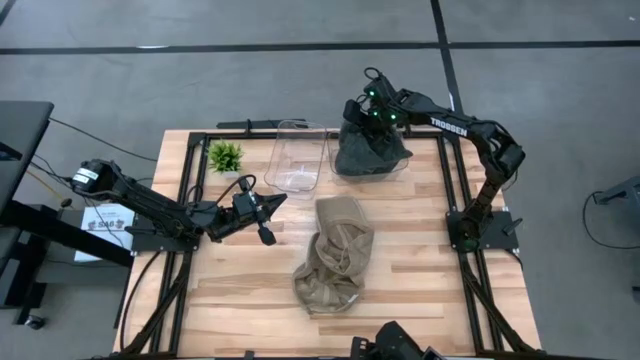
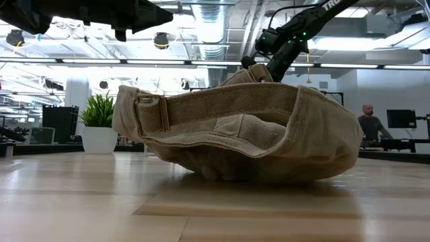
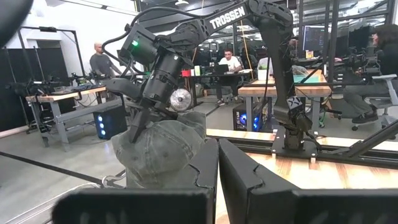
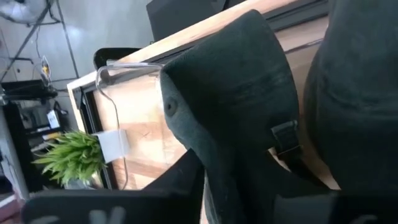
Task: Pick & Place hat
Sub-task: Put the black cap into the right transparent bin, then put the top light brown cap into the left transparent bin
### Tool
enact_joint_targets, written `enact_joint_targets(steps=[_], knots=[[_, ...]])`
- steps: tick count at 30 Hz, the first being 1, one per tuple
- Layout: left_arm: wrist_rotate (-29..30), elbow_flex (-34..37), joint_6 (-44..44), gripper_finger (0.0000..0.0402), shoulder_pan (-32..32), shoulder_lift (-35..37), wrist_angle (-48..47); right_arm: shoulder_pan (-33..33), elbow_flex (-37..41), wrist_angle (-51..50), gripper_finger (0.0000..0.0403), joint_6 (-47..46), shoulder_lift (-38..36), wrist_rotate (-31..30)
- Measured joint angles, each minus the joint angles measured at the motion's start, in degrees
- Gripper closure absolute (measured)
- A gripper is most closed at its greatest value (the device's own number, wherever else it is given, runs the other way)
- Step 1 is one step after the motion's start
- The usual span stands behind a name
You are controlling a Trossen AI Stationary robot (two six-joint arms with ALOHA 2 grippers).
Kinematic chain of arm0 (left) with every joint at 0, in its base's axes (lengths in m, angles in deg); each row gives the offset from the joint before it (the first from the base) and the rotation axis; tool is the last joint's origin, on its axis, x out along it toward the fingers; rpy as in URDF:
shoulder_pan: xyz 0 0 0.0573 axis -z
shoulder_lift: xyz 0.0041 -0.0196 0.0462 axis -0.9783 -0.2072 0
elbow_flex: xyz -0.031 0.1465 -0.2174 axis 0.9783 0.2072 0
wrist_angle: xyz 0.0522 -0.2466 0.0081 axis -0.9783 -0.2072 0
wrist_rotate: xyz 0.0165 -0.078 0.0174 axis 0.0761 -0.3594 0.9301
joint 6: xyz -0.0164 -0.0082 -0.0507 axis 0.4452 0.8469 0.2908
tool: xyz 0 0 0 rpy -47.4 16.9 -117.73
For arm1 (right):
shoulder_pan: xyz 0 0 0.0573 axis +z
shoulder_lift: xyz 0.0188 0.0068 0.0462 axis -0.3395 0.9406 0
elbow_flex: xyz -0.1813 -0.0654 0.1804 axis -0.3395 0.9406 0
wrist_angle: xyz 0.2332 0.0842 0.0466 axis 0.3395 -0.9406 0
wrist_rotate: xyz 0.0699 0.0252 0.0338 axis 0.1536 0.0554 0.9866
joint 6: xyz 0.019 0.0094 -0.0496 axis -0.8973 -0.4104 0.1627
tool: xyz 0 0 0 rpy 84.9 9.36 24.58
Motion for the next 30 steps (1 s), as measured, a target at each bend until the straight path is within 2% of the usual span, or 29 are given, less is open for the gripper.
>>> enact_joint_targets(steps=[13,17,21,30], knots=[[0.0,0.0,0.0,0.0389,0.0,0.0,0.0,-0.5,0.0,0.7,0.0198,3.9,-0.8,1.8],[0.0,0.0,0.0,0.0389,0.0,0.0,0.0,-0.9,0.0,0.7,0.0166,8.4,-2.2,3.2],[0.0,0.0,0.0,0.0389,0.0,0.0,0.0,-0.9,0.0,0.6,0.0154,11.3,-5.0,3.0],[0.0,0.0,0.0,0.0389,0.0,0.0,0.0,0.7,0.0,-4.0,0.0154,23.4,-13.8,3.2]])
